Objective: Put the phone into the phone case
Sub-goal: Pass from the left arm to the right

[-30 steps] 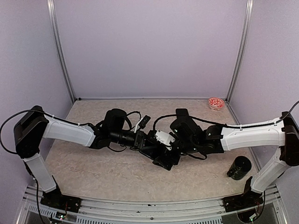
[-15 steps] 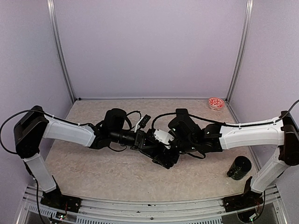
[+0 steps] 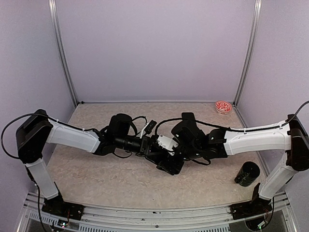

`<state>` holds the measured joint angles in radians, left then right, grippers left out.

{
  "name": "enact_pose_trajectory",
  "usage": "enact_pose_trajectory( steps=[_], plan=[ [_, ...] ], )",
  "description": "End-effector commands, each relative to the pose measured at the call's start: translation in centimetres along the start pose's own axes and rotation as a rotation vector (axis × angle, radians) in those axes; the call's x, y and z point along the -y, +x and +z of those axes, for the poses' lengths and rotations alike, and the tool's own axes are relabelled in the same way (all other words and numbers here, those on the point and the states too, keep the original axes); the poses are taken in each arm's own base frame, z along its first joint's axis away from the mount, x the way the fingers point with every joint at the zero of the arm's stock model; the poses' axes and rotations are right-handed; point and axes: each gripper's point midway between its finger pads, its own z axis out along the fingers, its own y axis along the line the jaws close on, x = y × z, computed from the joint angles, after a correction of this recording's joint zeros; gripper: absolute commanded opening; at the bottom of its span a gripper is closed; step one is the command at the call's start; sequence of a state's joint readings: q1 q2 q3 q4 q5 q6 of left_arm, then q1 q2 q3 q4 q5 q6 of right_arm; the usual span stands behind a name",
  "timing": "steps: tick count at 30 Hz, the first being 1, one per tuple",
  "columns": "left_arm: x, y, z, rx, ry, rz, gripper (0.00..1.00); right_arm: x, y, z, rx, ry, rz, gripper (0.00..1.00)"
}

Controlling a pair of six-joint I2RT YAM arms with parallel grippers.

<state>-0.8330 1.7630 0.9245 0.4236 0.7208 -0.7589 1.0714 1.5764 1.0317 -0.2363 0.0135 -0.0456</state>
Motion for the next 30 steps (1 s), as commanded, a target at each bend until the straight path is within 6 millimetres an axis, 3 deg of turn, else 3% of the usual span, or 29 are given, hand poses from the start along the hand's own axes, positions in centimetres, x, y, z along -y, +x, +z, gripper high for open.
enact_pose_trajectory(
  steps=[1,4,10,19,25,30],
  plan=[
    [2.5,-0.9,0.4,0.016,0.077,0.057,0.00,0.0,-1.2,0.1,0.022,0.009,0.014,0.85],
    [2.5,-0.9,0.4,0.017,0.077,0.058,0.00,0.0,-1.2,0.1,0.023,0.006,0.017,0.79],
    [2.3,-0.7,0.3,0.016,0.073,0.056,0.00,-0.1,-1.7,-0.4,0.046,0.003,0.019,0.78],
    [2.3,-0.5,0.2,0.018,0.073,0.054,0.00,0.6,-1.1,-0.5,0.024,0.041,0.026,0.98],
    [2.2,-0.5,0.2,0.017,0.071,0.056,0.00,0.9,-1.4,-1.0,0.036,0.046,0.023,0.98],
    [2.0,-0.4,0.3,0.014,0.069,0.051,0.00,1.1,-1.0,-0.8,0.023,0.054,0.020,0.92]
  ],
)
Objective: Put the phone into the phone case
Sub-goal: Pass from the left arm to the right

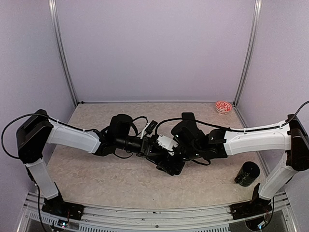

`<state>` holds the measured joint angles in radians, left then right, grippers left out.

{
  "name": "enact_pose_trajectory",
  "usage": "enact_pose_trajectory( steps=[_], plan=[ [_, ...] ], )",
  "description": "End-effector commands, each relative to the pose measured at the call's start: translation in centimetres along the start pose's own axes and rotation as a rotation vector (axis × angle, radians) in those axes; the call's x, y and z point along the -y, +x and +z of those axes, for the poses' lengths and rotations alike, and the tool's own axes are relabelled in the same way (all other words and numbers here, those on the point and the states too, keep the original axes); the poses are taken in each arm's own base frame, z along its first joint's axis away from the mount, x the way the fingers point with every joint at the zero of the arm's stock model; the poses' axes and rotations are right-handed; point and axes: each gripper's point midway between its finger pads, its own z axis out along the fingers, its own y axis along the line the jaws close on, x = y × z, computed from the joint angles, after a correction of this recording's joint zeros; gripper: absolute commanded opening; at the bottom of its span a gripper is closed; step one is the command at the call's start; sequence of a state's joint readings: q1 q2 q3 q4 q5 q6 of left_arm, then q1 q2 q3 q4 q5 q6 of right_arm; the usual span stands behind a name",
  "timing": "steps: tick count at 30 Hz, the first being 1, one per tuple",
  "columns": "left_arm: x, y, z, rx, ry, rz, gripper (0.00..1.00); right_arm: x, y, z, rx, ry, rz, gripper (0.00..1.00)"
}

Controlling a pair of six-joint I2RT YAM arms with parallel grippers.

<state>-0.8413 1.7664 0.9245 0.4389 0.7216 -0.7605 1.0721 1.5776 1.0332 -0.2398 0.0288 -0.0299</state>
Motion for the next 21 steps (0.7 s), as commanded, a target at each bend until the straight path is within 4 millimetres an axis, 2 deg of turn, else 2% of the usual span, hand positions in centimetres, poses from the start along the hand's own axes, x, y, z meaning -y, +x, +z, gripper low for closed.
enact_pose_trajectory(
  steps=[1,7,10,13,15,20,21],
  plan=[
    [1.61,-0.48,0.08,0.015,0.057,0.041,0.00,0.90,-0.91,-0.70,0.022,0.040,0.004,0.89],
    [1.55,-0.45,0.11,0.013,0.058,0.041,0.00,0.50,-0.88,-0.52,0.021,0.017,-0.001,0.56],
    [1.47,-0.49,0.08,0.014,0.057,0.039,0.00,0.45,-1.01,-0.62,0.026,0.010,-0.003,0.48],
    [1.42,-0.53,0.05,0.015,0.057,0.039,0.00,0.46,-1.04,-0.65,0.028,0.011,-0.006,0.46],
    [1.42,-0.60,0.01,0.017,0.057,0.040,0.07,0.45,-0.98,-0.63,0.025,0.011,-0.008,0.44],
    [1.16,-0.67,-0.33,0.024,0.052,0.036,0.37,0.51,-0.95,-0.47,0.023,0.011,-0.006,0.41],
    [1.12,-0.74,-0.47,0.028,0.051,0.036,0.40,0.59,-0.95,-0.47,0.022,0.014,-0.004,0.40]
  ],
)
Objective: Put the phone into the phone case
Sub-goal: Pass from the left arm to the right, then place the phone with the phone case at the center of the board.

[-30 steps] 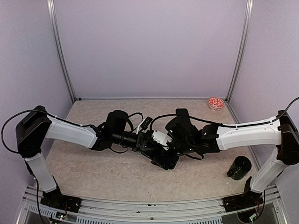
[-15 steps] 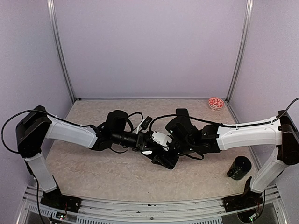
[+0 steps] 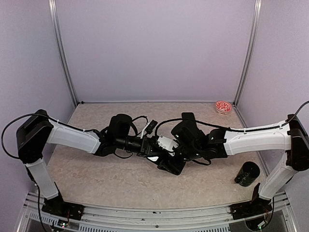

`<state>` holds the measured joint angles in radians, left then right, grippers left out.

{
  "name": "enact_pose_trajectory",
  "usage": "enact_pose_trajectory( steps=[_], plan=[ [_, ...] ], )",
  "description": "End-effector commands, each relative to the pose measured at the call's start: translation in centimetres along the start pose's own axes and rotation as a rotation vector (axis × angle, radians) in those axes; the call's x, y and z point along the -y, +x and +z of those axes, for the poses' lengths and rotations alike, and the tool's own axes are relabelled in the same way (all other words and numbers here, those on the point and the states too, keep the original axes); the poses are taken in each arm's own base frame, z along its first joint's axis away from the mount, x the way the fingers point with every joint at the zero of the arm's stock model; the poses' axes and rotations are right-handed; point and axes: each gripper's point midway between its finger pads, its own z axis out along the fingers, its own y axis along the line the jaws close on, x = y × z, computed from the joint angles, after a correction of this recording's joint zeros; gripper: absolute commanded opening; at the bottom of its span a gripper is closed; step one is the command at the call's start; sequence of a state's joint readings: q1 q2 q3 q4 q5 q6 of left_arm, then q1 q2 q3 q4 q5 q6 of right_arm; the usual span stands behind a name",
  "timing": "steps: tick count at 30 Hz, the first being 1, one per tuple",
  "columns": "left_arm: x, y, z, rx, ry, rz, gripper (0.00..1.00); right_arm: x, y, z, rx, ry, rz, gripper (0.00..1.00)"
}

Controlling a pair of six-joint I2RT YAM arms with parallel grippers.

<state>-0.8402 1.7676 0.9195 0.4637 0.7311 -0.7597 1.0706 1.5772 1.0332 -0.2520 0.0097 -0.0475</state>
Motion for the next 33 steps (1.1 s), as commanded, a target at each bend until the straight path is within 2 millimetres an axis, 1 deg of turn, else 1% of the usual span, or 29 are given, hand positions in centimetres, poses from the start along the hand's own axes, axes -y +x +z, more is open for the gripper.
enact_pose_trajectory(
  steps=[1,6,10,12,13,17,20,21,23,26,31,33],
  plan=[
    [0.8,-0.7,-0.6,0.027,0.035,0.021,0.44,1.0,-1.2,-0.5,0.031,0.036,0.015,0.40],
    [0.3,-1.3,-1.7,0.068,0.010,0.020,0.60,1.5,-1.0,-0.4,0.025,0.050,0.026,0.39],
    [-0.6,-1.9,-3.0,0.121,-0.031,0.004,0.71,1.8,-1.1,-0.3,0.024,0.054,0.037,0.39],
    [-1.3,-2.3,-3.9,0.159,-0.054,-0.008,0.76,2.0,-1.1,-0.3,0.024,0.057,0.043,0.39],
    [-1.4,-2.6,-4.5,0.182,-0.060,-0.015,0.83,2.1,-1.0,-0.2,0.020,0.059,0.046,0.39],
    [-2.5,-3.5,-6.9,0.266,-0.094,-0.043,0.93,2.6,-1.0,0.0,0.014,0.073,0.063,0.39],
    [-3.1,-4.1,-8.6,0.330,-0.130,-0.048,0.96,3.4,-1.0,0.3,0.002,0.091,0.083,0.38],
    [-3.5,-4.0,-9.1,0.346,-0.148,-0.054,0.96,3.7,-1.0,0.4,0.001,0.099,0.110,0.38],
    [-3.6,-4.3,-10.2,0.387,-0.169,-0.053,0.97,4.4,-1.2,0.7,-0.003,0.116,0.142,0.39],
    [-4.4,-4.1,-11.5,0.430,-0.216,-0.065,0.98,5.4,-1.9,1.0,-0.003,0.141,0.190,0.39],
    [-4.6,-4.1,-13.4,0.493,-0.262,-0.061,0.99,7.5,-2.7,2.1,-0.012,0.175,0.296,0.39],
    [-4.6,-4.1,-14.0,0.513,-0.282,-0.058,0.99,8.5,-2.9,2.8,-0.016,0.191,0.347,0.39]
  ],
)
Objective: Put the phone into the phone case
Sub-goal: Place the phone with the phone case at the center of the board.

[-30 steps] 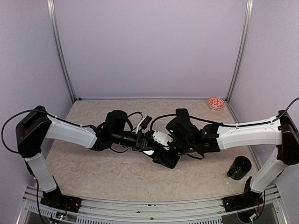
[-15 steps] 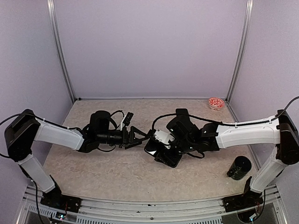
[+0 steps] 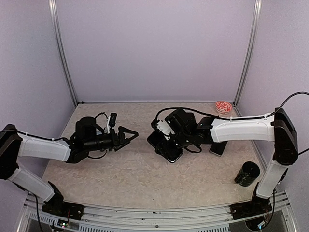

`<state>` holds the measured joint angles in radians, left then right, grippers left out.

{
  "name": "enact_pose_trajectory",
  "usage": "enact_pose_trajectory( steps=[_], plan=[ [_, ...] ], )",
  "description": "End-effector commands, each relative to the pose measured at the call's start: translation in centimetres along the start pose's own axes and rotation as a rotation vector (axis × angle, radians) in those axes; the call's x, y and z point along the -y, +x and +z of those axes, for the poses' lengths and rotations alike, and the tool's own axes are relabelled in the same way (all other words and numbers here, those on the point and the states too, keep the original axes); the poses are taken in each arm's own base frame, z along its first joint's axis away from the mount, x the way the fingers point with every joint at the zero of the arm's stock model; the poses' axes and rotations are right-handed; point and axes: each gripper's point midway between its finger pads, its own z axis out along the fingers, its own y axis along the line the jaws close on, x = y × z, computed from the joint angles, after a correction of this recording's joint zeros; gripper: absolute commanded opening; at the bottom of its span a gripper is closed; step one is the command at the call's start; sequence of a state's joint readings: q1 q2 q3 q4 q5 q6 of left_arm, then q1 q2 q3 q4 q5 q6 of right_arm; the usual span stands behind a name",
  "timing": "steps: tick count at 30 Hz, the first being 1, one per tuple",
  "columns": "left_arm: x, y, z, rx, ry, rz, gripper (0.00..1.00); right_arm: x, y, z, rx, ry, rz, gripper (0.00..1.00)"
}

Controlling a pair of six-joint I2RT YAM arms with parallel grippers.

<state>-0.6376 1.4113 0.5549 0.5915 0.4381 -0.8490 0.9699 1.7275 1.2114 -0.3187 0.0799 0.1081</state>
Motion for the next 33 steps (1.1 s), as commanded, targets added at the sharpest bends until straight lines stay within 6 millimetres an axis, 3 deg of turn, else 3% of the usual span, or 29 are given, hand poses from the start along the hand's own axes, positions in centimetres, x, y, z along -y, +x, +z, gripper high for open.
enact_pose_trajectory(
  steps=[1,9,16,24,33],
  plan=[
    [-0.3,-1.4,-1.2,0.082,-0.041,0.022,0.99,2.4,-2.5,0.9,0.030,0.056,0.147,0.39],
    [-0.6,-1.2,-1.9,0.090,-0.052,0.021,0.99,5.2,-5.9,2.6,0.091,0.099,0.296,0.38],
    [-0.6,-1.0,-2.2,0.095,-0.050,0.020,0.99,8.8,-8.3,3.3,0.169,0.127,0.456,0.37],
    [-0.8,-0.6,-2.4,0.093,-0.050,0.014,0.99,12.3,-9.2,4.7,0.223,0.235,0.580,0.39],
    [-0.8,-0.4,-2.5,0.092,-0.047,0.014,0.99,16.1,-9.0,8.4,0.216,0.281,0.702,0.40]
  ],
)
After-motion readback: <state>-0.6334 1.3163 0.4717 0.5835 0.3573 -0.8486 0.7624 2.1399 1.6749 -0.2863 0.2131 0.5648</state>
